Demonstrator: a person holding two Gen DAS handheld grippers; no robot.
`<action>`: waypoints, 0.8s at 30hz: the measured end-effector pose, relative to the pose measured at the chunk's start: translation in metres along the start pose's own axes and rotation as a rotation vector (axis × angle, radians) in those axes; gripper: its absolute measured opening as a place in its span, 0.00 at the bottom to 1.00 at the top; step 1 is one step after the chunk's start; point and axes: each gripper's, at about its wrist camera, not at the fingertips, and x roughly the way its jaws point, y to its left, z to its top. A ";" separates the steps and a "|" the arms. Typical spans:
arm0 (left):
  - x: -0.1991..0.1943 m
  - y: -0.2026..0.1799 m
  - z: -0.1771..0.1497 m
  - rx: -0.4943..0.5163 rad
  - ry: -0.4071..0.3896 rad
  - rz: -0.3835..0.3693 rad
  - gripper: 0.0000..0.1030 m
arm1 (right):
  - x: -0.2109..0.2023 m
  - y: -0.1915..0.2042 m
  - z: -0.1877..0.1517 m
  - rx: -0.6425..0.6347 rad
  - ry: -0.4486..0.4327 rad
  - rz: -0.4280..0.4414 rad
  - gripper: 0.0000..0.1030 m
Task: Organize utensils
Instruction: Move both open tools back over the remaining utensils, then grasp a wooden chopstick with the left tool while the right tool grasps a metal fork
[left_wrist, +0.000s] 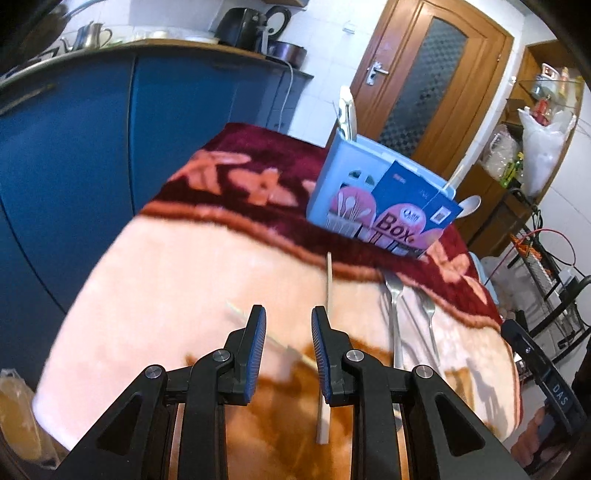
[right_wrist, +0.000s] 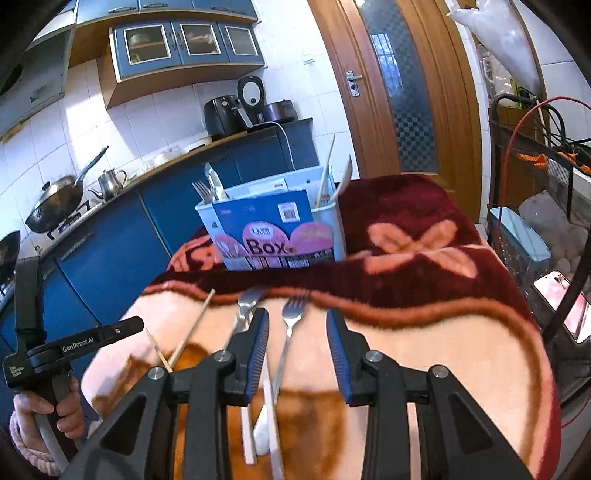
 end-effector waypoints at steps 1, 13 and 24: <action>0.002 0.000 -0.002 -0.008 0.013 0.003 0.25 | 0.000 -0.001 -0.003 -0.007 0.003 -0.007 0.35; 0.026 0.007 -0.008 -0.091 0.104 0.001 0.25 | 0.001 -0.014 -0.022 -0.012 0.051 -0.035 0.36; 0.043 0.009 0.005 -0.097 0.115 -0.033 0.15 | 0.007 -0.016 -0.027 -0.022 0.086 -0.039 0.37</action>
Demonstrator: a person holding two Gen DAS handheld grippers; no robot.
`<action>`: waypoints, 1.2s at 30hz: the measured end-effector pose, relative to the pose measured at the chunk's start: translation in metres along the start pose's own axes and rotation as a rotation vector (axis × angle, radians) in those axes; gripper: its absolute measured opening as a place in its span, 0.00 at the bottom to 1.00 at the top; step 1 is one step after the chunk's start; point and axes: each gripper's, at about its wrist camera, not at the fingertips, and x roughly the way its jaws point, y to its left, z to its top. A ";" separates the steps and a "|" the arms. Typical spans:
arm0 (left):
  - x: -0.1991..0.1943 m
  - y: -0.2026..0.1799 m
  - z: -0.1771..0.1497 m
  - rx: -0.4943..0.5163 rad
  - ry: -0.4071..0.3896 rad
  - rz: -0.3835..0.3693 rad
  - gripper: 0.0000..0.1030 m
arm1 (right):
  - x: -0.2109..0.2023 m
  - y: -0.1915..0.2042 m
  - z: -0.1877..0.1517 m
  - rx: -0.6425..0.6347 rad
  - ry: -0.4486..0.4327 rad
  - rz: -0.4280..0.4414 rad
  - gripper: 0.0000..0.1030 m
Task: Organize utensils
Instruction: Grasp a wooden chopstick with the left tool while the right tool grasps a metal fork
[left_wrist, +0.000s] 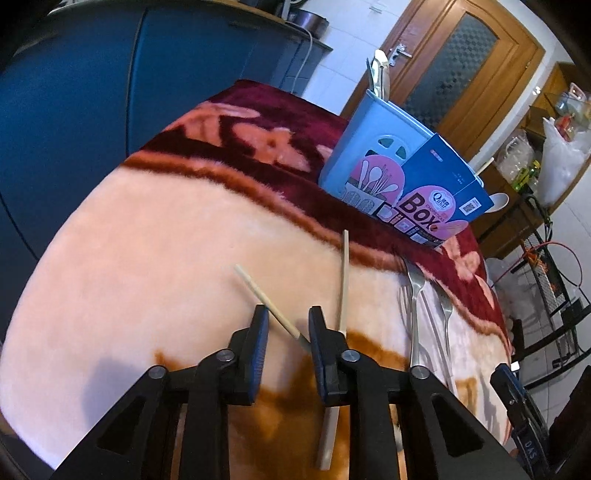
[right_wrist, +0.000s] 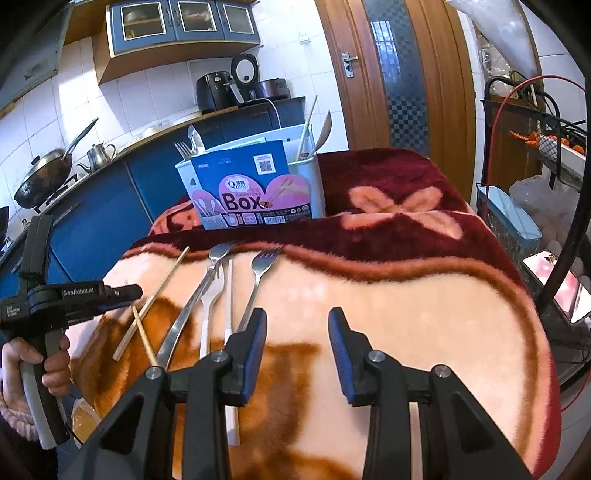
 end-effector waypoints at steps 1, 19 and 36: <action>0.001 0.001 0.001 -0.002 0.006 -0.012 0.11 | 0.001 0.000 0.000 -0.003 0.005 0.000 0.37; -0.035 -0.014 0.019 0.128 -0.165 -0.105 0.04 | 0.049 0.029 0.033 -0.089 0.212 0.023 0.37; -0.046 -0.037 0.046 0.256 -0.316 -0.152 0.04 | 0.106 0.042 0.061 -0.122 0.375 0.023 0.11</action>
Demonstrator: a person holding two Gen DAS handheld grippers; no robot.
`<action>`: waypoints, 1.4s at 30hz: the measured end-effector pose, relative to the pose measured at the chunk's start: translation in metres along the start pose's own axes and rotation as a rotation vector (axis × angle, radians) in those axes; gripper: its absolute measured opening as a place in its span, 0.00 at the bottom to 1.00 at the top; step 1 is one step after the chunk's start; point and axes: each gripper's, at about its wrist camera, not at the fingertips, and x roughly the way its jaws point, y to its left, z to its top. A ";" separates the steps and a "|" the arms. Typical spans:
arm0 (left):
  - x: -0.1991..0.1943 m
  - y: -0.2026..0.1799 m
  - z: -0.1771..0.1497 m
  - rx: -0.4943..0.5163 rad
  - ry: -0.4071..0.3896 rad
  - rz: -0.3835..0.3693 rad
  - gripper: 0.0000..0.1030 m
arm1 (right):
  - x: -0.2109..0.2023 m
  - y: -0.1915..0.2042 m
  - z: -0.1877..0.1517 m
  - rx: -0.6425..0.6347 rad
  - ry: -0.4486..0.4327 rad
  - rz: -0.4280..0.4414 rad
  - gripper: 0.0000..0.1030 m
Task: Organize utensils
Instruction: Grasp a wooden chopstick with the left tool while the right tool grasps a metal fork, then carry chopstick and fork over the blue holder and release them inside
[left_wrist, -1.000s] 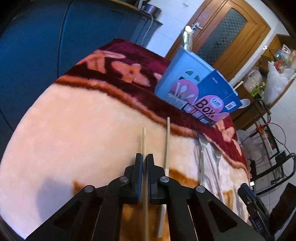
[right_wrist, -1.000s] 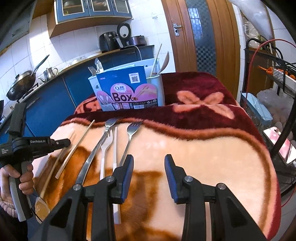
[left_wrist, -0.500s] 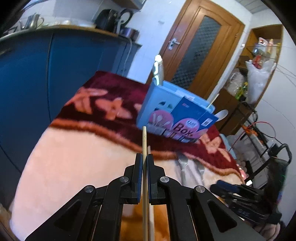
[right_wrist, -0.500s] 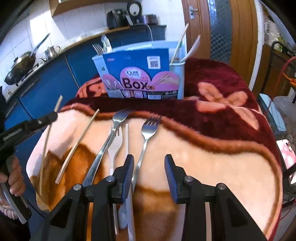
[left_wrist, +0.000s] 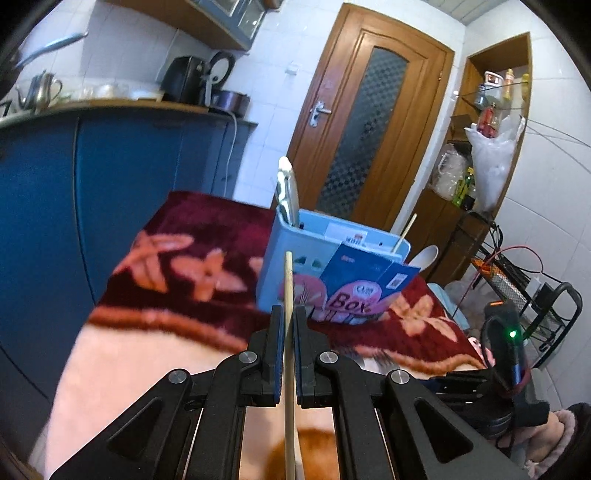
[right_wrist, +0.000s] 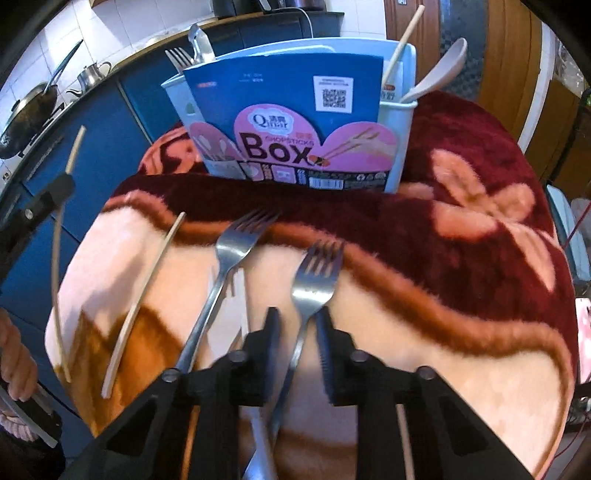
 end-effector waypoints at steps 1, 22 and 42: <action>0.001 -0.001 0.002 0.006 -0.005 -0.007 0.04 | 0.000 -0.001 0.000 0.005 -0.006 0.003 0.10; 0.024 -0.045 0.074 0.058 -0.226 -0.043 0.04 | -0.077 -0.011 -0.018 -0.006 -0.560 0.007 0.03; 0.054 -0.041 0.138 0.018 -0.498 0.113 0.04 | -0.102 -0.037 0.015 0.035 -0.743 0.005 0.03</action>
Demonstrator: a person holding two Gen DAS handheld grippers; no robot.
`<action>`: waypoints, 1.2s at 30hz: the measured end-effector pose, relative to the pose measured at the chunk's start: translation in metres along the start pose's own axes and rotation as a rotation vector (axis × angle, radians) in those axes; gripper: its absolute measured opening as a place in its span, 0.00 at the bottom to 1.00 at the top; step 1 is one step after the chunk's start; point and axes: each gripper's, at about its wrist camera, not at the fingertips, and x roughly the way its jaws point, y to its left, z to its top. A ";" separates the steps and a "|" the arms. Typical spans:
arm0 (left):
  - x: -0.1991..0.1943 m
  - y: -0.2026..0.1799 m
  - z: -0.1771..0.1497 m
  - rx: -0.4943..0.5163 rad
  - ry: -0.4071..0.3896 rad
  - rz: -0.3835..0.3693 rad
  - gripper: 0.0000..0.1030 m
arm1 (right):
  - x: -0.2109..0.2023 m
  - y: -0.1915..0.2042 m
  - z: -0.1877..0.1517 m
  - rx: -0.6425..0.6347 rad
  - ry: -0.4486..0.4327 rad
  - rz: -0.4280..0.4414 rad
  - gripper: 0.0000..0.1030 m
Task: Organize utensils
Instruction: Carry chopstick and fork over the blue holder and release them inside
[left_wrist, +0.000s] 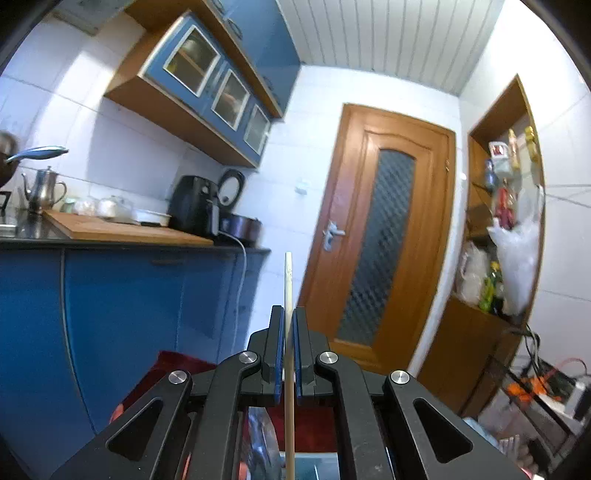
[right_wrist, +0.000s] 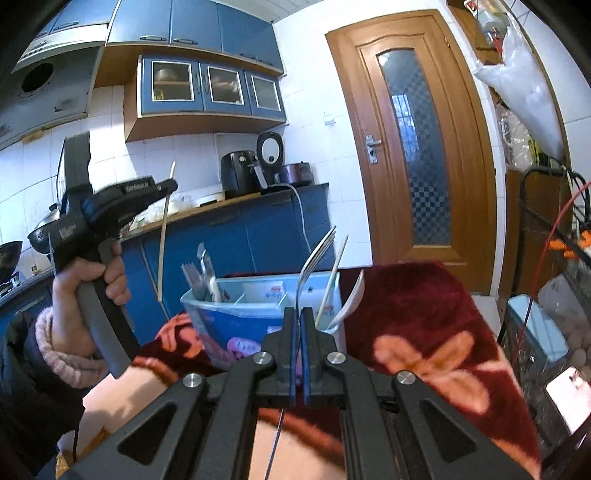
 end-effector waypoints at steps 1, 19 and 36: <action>0.003 0.001 0.000 -0.008 -0.012 0.002 0.04 | 0.001 0.000 0.003 -0.005 -0.007 -0.004 0.03; 0.028 0.001 -0.031 0.061 -0.115 0.031 0.04 | 0.074 0.001 0.059 -0.060 -0.179 -0.080 0.03; 0.029 -0.002 -0.056 0.083 -0.064 0.035 0.04 | 0.109 0.010 0.045 -0.144 -0.177 -0.134 0.04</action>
